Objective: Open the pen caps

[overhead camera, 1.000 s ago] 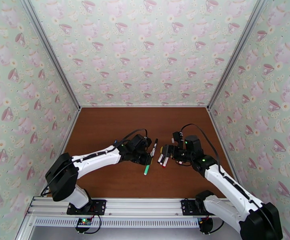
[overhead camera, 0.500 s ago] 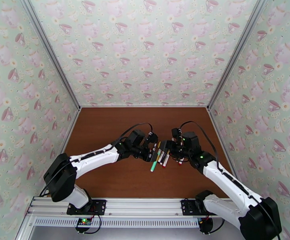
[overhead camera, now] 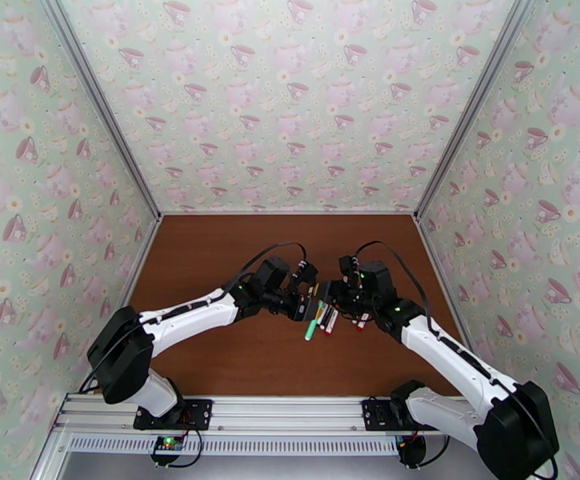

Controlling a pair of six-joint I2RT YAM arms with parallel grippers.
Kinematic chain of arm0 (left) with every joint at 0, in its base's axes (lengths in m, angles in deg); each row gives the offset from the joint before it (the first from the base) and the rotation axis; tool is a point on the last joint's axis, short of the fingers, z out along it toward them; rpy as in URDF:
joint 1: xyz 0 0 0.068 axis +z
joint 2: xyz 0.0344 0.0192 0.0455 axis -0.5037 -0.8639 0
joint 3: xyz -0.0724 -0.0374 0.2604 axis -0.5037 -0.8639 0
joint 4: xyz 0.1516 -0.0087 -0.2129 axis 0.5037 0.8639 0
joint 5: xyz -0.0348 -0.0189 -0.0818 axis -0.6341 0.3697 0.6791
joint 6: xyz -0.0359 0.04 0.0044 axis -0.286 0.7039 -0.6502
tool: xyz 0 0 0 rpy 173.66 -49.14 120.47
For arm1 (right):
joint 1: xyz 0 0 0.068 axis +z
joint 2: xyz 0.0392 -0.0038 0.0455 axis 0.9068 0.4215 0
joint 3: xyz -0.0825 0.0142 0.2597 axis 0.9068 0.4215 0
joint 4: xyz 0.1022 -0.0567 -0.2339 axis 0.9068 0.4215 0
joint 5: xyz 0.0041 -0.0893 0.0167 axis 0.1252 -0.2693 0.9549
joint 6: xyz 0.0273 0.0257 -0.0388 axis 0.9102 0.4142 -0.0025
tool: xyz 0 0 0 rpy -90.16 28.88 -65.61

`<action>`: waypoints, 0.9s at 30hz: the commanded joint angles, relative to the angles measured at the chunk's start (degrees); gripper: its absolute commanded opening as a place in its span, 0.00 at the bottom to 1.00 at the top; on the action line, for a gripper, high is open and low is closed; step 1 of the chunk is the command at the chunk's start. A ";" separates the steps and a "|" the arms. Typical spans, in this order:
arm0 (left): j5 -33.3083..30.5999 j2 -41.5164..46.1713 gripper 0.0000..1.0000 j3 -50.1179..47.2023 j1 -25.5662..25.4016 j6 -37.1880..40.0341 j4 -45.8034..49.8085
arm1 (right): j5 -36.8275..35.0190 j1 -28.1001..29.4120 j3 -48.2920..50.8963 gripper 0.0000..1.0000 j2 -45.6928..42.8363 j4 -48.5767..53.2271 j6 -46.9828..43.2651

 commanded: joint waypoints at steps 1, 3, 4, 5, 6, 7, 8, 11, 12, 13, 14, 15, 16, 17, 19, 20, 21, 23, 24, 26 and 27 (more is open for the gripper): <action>0.60 0.34 0.19 -0.45 -0.14 -0.41 -1.31 | -1.05 0.65 -2.16 0.37 0.35 -0.49 0.31; 0.53 0.39 0.18 -0.56 -0.18 -0.42 -1.29 | -1.34 0.89 -2.19 0.34 0.41 -0.49 0.26; 0.47 0.35 0.18 -0.54 -0.18 -0.41 -1.29 | -1.41 0.89 -2.29 0.32 0.41 -0.49 0.26; 0.54 0.33 0.18 -0.48 -0.22 -0.41 -1.28 | -1.49 0.92 -2.34 0.31 0.43 -0.49 0.26; 0.59 0.34 0.18 -0.49 -0.26 -0.41 -1.30 | -1.58 0.94 -2.38 0.29 0.50 -0.51 0.26; 0.48 0.40 0.18 -0.50 -0.38 -0.41 -1.24 | -1.68 0.90 -2.44 0.27 0.50 -0.40 0.20; 0.48 0.34 0.19 -0.53 -0.35 -0.41 -1.25 | -1.75 0.95 -2.55 0.24 0.47 -0.32 0.15; -0.34 0.79 0.19 -0.89 -0.36 -0.57 -1.17 | -1.76 0.98 -2.88 0.17 0.58 0.04 0.00; -0.49 1.00 0.20 -1.20 -0.40 -0.72 -1.37 | -1.80 0.92 -3.04 0.15 0.45 0.02 0.00; -0.59 1.32 0.24 -1.62 -0.36 -1.04 -2.09 | -1.75 0.93 -3.07 0.13 0.35 0.12 0.17; -0.29 1.86 0.28 -2.43 -0.27 -1.64 -3.47 | -2.02 0.92 -3.17 0.12 0.14 0.06 0.33; -0.03 2.55 0.31 -3.65 -0.27 -2.51 -5.56 | -2.38 0.95 -3.28 0.11 -0.15 0.04 0.66; -0.07 3.29 0.33 -5.03 -0.18 -3.44 -7.86 | -2.76 0.98 -3.41 0.10 -0.35 0.04 0.99; -0.12 4.24 0.35 -7.34 -0.06 -4.47 -10.43 | -3.06 0.94 -3.60 0.10 -0.62 0.00 1.49; 0.00 5.53 0.39 -9.82 0.16 -5.86 -14.30 | -3.12 0.93 -3.69 0.10 -0.84 -0.93 2.74; 0.36 5.90 0.41 -10.53 0.19 -6.20 -15.75 | -3.03 0.99 -3.70 0.09 -0.74 -1.64 3.33; 0.53 6.05 0.43 -10.91 0.26 -6.30 -16.36 | -2.94 0.95 -3.63 0.09 -0.67 -2.14 3.94; 0.61 6.15 0.44 -11.19 0.19 -6.47 -16.86 | -2.61 0.97 -3.68 0.09 -0.26 -2.96 4.60; 0.76 6.22 0.45 -11.33 0.17 -6.57 -17.32 | -2.42 1.07 -3.66 0.09 -0.03 -3.27 4.82; 1.01 6.23 0.45 -11.30 0.17 -6.74 -17.84 | -2.23 1.13 -3.70 0.08 0.32 -3.73 5.01; 1.02 6.15 0.45 -11.20 0.13 -6.74 -17.81 | -2.11 1.37 -3.77 0.08 0.39 -3.74 5.00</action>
